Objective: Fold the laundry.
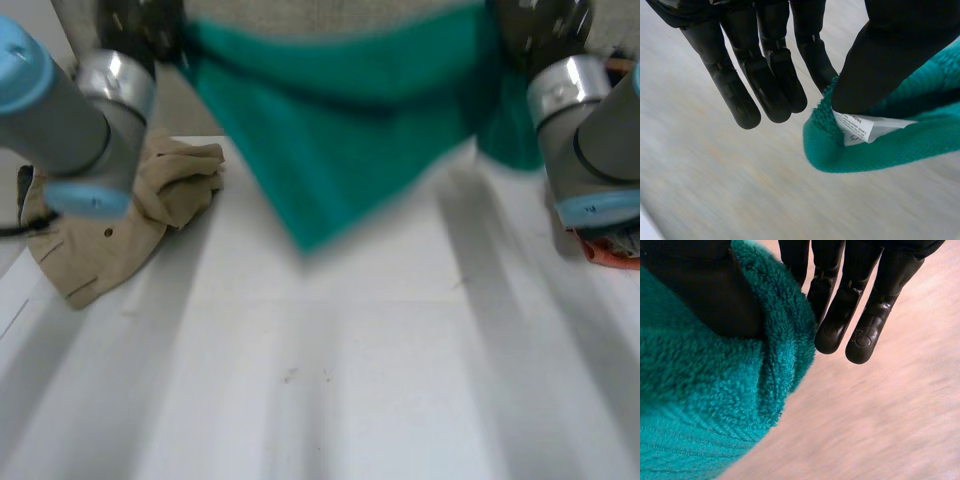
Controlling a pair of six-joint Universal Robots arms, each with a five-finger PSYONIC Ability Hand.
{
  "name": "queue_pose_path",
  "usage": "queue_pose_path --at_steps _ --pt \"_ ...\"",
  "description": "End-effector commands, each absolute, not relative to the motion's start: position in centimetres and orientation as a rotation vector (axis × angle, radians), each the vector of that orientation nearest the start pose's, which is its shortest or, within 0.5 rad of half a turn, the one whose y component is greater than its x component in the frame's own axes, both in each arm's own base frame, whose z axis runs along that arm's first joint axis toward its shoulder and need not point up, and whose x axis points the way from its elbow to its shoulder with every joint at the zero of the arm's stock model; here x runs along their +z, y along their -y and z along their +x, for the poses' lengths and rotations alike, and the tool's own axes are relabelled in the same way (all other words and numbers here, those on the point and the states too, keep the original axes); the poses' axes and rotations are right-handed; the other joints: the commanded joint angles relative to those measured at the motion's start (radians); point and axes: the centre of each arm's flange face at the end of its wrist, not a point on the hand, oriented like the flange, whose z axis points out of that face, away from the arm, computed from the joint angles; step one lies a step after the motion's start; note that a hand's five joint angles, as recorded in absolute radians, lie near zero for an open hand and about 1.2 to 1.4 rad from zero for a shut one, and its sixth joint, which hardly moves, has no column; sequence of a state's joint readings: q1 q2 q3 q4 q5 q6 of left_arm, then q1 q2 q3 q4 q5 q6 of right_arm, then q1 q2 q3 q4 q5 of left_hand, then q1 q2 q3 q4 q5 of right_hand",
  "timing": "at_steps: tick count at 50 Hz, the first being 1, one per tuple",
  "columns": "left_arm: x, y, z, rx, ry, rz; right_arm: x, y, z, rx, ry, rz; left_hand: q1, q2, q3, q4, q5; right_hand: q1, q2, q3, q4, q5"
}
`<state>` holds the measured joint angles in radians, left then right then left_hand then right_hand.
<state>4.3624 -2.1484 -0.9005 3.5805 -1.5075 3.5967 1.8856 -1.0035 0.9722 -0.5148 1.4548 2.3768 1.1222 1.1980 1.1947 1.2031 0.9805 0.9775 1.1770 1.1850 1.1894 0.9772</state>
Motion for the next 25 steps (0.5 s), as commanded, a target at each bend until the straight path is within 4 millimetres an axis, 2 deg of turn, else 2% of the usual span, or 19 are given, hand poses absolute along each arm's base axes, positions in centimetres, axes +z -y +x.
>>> queue_pose_path --at_steps 1,3,4,5,7,8,9,11,12,16,19,22,25 --pt "36.3 37.8 -28.4 -2.743 -1.252 0.611 34.6 38.9 27.9 -3.047 -1.255 -0.995 0.274 0.198 0.202 0.193 0.241 0.419 0.219 0.211 0.207 0.245" --pt "34.1 37.7 -28.5 -2.702 -1.341 0.648 33.2 38.7 27.8 -2.968 -1.357 -1.042 0.274 0.198 0.202 0.193 0.241 0.419 0.219 0.211 0.207 0.245" --pt "33.0 37.6 -28.4 -2.677 -1.386 0.664 31.5 38.5 27.8 -2.875 -1.461 -1.093 0.274 0.198 0.202 0.193 0.241 0.419 0.219 0.211 0.207 0.245" --pt "30.8 37.4 -28.4 -2.627 -1.47 0.699 30.4 38.3 27.8 -2.819 -1.517 -1.122 0.274 0.198 0.202 0.193 0.241 0.419 0.219 0.211 0.207 0.245" --pt "28.7 37.0 -28.4 -2.58 -1.546 0.733 28.6 38.0 27.7 -2.727 -1.603 -1.168 0.274 0.198 0.202 0.193 0.241 0.419 0.219 0.211 0.207 0.245" --pt "27.7 36.8 -28.3 -2.555 -1.583 0.748 26.8 37.7 27.7 -2.638 -1.682 -1.208 0.274 0.198 0.202 0.193 0.241 0.419 0.219 0.211 0.207 0.245" --pt "25.9 36.3 -28.4 -2.513 -1.648 0.779 25.7 37.6 27.8 -2.595 -1.718 -1.225 0.274 0.198 0.202 0.193 0.241 0.419 0.219 0.211 0.207 0.245" --pt "23.9 35.8 -28.6 -2.467 -1.715 0.814 23.8 37.2 28.0 -2.52 -1.774 -1.252 0.274 0.198 0.202 0.193 0.241 0.419 0.219 0.211 0.207 0.245" --pt "21.9 35.2 -28.8 -2.416 -1.782 0.854 21.8 36.6 28.5 -2.441 -1.822 -1.288 0.274 0.198 0.202 0.193 0.241 0.419 0.219 0.211 0.207 0.245" --pt "18.1 33.6 -29.0 -2.297 -1.927 0.937 17.2 34.4 29.2 -2.252 -1.929 -1.383 0.274 0.198 0.202 0.193 0.241 0.419 0.219 0.211 0.207 0.245" --pt "17.0 32.7 -28.7 -2.24 -1.987 0.963 15.1 32.8 28.7 -2.118 -2.013 -1.425 0.274 0.198 0.202 0.193 0.241 0.419 0.219 0.211 0.207 0.245" --pt "16.1 31.5 -28.2 -2.175 -2.051 0.988 14.2 31.7 28.3 -2.037 -2.062 -1.446 0.274 0.198 0.202 0.193 0.241 0.419 0.219 0.211 0.207 0.245" --pt "17.2 30.6 -27.5 -2.179 -2.045 0.978 14.4 30.3 27.7 -1.949 -2.112 -1.452 0.274 0.198 0.202 0.193 0.241 0.419 0.219 0.211 0.207 0.245"
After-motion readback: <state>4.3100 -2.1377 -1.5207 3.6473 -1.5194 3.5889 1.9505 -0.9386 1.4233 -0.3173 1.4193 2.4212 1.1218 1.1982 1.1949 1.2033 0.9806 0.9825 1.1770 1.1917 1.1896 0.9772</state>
